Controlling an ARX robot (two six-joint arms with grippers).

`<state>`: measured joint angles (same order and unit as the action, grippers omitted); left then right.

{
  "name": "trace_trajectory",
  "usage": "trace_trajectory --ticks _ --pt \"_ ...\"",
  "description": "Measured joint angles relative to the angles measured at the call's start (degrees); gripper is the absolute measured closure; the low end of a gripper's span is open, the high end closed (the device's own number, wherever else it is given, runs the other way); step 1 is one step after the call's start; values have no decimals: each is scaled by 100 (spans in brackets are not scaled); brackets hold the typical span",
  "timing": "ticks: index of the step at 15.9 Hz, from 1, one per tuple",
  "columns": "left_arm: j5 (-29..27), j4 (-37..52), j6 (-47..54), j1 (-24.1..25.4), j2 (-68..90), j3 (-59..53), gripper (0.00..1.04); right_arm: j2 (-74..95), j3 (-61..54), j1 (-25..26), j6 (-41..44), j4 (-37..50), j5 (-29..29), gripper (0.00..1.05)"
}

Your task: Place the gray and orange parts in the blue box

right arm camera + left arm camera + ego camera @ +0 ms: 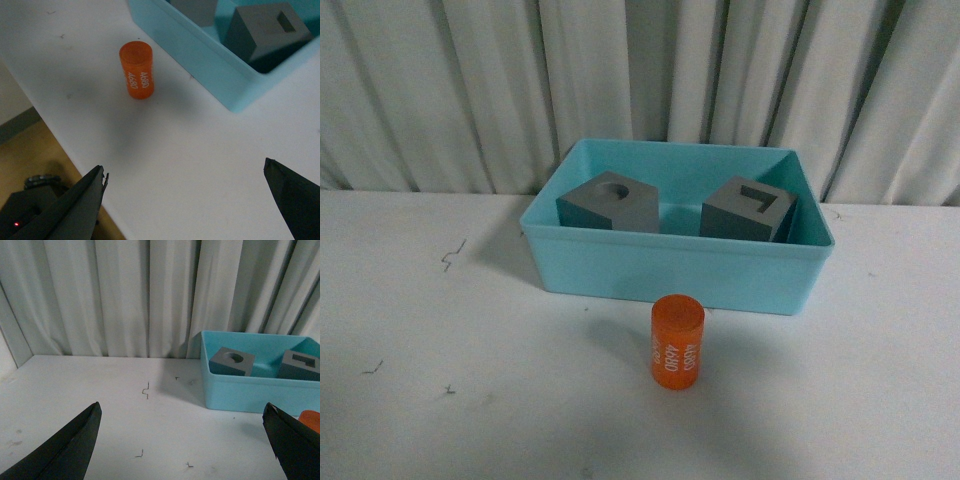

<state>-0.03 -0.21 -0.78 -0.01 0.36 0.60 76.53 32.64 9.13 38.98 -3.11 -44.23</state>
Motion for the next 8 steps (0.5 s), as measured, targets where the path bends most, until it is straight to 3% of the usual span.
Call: trace_trajectory --ticks 3,8 --pt "0 0 0 0 0 0 7 874 358 -632 439 501 144 6" --pt "0 0 0 0 0 0 7 2068 1047 -1565 96 1187 555 6"
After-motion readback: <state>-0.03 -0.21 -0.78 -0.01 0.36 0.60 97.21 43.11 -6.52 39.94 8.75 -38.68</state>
